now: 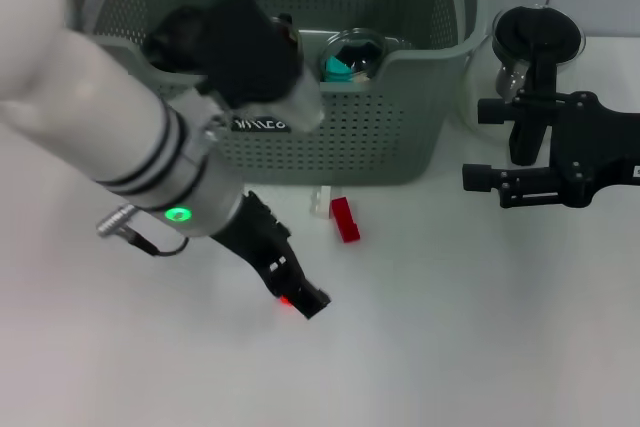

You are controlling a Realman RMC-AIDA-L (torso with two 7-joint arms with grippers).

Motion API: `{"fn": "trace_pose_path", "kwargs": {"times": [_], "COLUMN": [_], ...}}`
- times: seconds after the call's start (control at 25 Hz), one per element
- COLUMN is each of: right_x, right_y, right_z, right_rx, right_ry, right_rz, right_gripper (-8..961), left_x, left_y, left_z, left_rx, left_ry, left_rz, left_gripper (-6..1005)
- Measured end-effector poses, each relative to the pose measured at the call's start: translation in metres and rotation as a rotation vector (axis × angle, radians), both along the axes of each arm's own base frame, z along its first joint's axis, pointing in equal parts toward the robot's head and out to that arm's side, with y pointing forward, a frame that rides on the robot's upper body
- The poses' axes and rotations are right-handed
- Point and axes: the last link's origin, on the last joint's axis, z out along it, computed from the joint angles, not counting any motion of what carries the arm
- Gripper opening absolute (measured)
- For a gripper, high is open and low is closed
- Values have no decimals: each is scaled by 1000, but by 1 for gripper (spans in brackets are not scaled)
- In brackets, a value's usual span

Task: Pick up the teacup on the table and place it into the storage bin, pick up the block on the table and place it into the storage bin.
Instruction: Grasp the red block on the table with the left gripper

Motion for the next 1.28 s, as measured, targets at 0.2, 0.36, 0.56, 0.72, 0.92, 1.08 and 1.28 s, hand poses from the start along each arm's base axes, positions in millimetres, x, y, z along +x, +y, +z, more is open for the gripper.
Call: {"fn": "trace_pose_path", "kwargs": {"times": [0.2,0.36,0.56,0.72,0.92,1.08,1.28], "right_x": [1,1,1,2,2,1,1], "right_y": [2,2,3,3,3,3,3], "right_z": [2,2,3,3,3,3,3], "right_rx": [8,12,16,19,20,21,23], "right_ry": [-3,-3,-1,-1,-1,-2,-2], "right_rz": [-6,-9,-12,-14,-14,-11,-9], "right_gripper": [927,927,927,927,928,928,928], "left_x": [-4,-3,-4,-6,-7,-7,-7], "left_y": [3,4,6,7,5,3,2], "left_z": [-25,-39,-46,-48,-52,-55,-57], "left_rx": [13,32,40,59,54,54,62], "left_ry": [112,167,199,217,231,236,253], "left_rz": [19,23,33,40,44,41,41], "left_gripper": [937,927,915,905,893,790,686]}}
